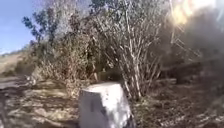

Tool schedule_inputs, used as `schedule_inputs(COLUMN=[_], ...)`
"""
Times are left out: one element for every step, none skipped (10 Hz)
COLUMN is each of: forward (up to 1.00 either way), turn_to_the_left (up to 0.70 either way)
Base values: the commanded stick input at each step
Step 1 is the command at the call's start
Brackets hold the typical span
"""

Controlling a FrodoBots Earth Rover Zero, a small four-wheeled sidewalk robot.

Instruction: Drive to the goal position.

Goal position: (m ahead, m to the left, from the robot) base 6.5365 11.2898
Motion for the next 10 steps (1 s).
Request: schedule_inputs(forward=[-0.49,-0.58,-0.67,-0.76,-0.85,-0.93,-1.00,-1.00,-1.00,-1.00], turn_to_the_left=[0.10,0.03,-0.03,-0.10,-0.16,-0.22,-0.26,-0.20,-0.15,-0.10])
